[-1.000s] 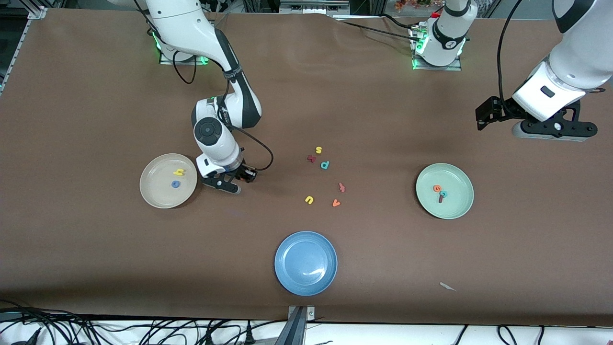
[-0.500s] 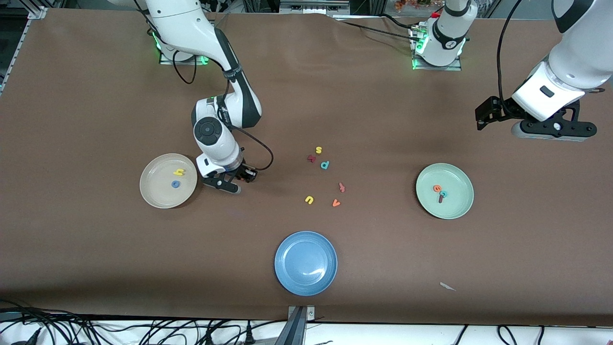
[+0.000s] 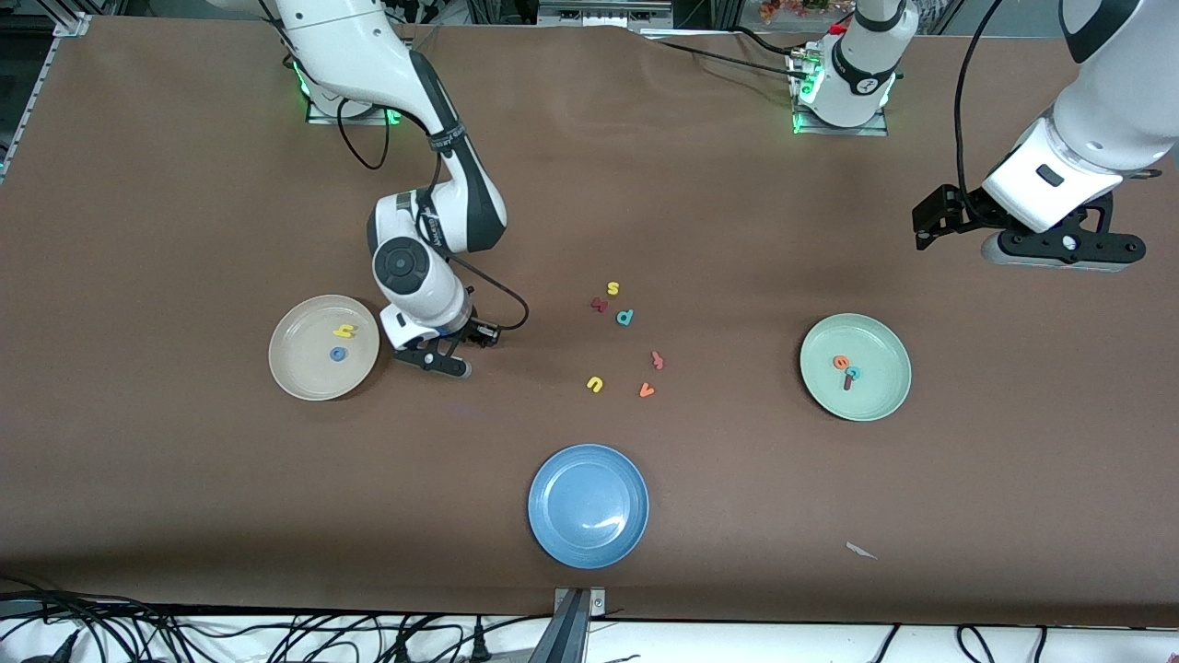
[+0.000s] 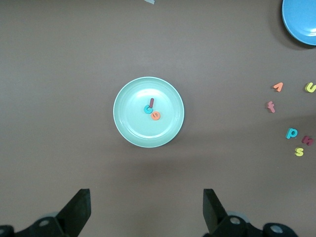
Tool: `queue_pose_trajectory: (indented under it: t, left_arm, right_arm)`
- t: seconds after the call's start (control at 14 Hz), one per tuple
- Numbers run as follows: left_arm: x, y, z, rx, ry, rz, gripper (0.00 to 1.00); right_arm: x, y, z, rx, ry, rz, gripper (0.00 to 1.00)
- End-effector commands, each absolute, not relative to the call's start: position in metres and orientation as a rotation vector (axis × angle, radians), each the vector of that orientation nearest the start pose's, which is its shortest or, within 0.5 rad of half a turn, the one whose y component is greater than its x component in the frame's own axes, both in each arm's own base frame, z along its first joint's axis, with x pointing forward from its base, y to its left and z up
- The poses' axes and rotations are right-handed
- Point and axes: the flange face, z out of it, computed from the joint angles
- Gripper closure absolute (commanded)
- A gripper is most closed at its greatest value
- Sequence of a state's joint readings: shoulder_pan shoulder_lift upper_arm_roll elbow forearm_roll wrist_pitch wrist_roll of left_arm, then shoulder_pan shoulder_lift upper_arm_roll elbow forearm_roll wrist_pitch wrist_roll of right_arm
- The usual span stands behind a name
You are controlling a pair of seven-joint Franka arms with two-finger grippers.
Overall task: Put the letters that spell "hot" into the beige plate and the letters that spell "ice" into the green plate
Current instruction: 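Carry the orange letter to the beige plate and release it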
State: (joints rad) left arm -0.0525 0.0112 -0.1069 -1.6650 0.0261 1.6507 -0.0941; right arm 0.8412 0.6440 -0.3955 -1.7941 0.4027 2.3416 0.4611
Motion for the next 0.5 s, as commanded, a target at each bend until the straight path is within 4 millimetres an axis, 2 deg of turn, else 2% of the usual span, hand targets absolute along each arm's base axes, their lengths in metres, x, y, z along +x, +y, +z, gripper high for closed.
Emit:
queue_pose_trajectory:
  t: [0.0, 0.14, 0.43]
  left_arm:
    - [0.554, -0.085, 0.587, -3.122, 0.127, 0.031, 0.0]
    - [0.553, -0.085, 0.587, -3.122, 0.126, 0.033, 0.0]
    - [0.553, -0.085, 0.586, -3.123, 0.124, 0.036, 0.0]
  right_arm:
    - [0.595, 0.262, 0.231, -3.096, 0.23, 0.144, 0.75]
    - [0.6, 0.234, 0.243, -3.109, 0.167, 0.17, 0.75]
    - [0.608, 0.158, 0.247, -3.146, -0.056, 0.198, 0.75]
